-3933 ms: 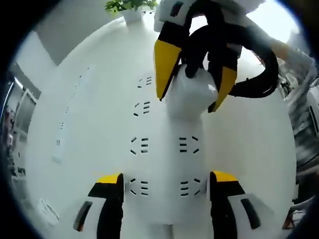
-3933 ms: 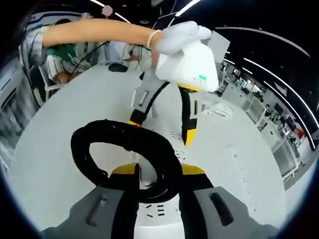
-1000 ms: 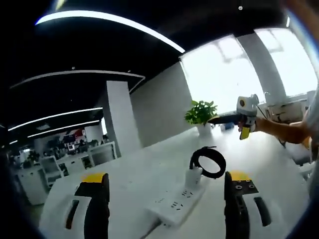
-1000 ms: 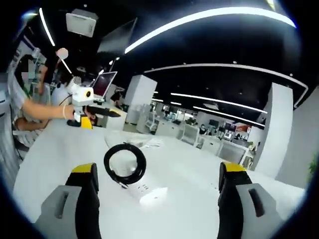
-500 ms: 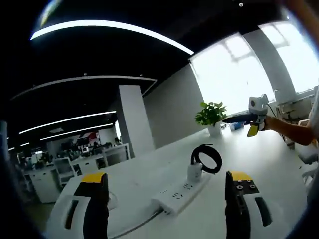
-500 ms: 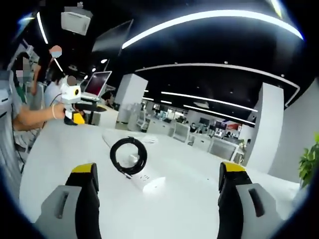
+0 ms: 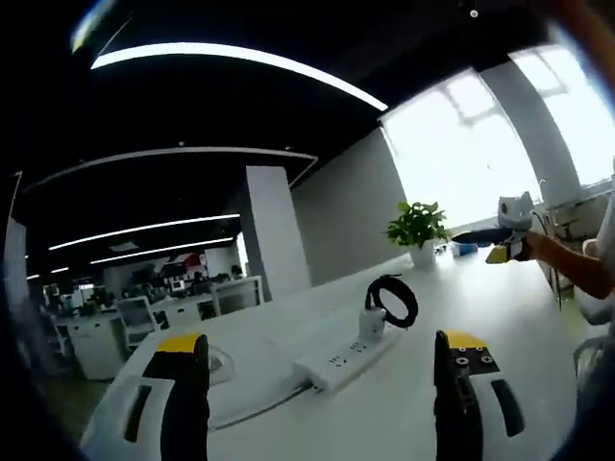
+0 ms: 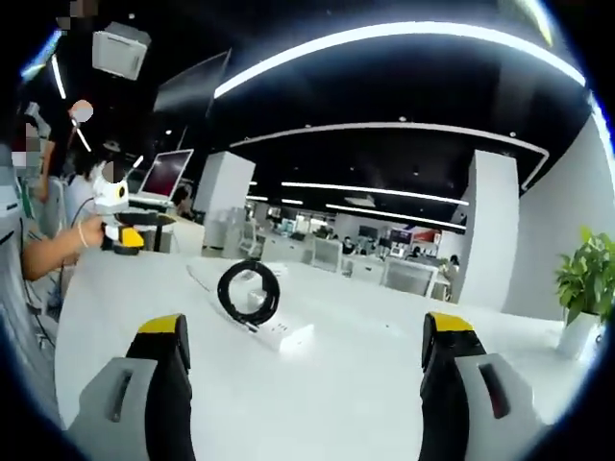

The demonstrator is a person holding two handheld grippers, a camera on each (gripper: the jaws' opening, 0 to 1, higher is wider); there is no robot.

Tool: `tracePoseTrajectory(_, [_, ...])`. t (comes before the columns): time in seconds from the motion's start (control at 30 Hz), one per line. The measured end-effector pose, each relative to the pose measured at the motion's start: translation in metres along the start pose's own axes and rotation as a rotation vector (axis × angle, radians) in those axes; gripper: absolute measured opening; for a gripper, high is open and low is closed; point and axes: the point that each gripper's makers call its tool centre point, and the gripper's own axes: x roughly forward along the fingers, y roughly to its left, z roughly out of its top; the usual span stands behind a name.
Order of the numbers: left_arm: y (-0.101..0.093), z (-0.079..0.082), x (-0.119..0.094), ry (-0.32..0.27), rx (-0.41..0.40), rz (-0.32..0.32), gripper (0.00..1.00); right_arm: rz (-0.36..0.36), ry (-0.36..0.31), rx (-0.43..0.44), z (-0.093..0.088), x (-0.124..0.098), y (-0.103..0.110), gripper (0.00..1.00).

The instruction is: Straighten the power strip on the desk, plug the charger into it

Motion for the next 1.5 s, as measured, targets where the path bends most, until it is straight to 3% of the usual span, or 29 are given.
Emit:
tracePoseTrajectory(0.27, [-0.003,-0.014,-0.017,0.039,0.025,0.033,0.99,-0.040,0.050,-0.019,-0.011,-0.012,0.006,1.00])
tracePoseTrajectory(0.43, [-0.006,-0.025,-0.025,0.081,-0.023,0.037,0.99,-0.060,0.052,0.013,-0.011,-0.014,0.008,1.00])
tracePoseTrajectory(0.7, [-0.005,-0.032,-0.039,0.090,-0.069,0.067,0.99,-0.083,0.069,0.075,-0.022,-0.019,0.007,0.99])
tracePoseTrajectory(0.9, [-0.005,-0.039,-0.050,0.110,-0.093,0.110,0.99,-0.114,0.120,0.091,-0.034,-0.023,0.007,0.98])
tracePoseTrajectory(1.27, [-0.004,-0.054,-0.066,0.140,-0.133,0.194,0.99,-0.153,0.136,0.167,-0.046,-0.035,0.022,0.96])
tracePoseTrajectory(1.5, [-0.004,-0.066,-0.077,0.142,-0.174,0.227,0.99,-0.165,0.177,0.188,-0.065,-0.042,0.028,0.96])
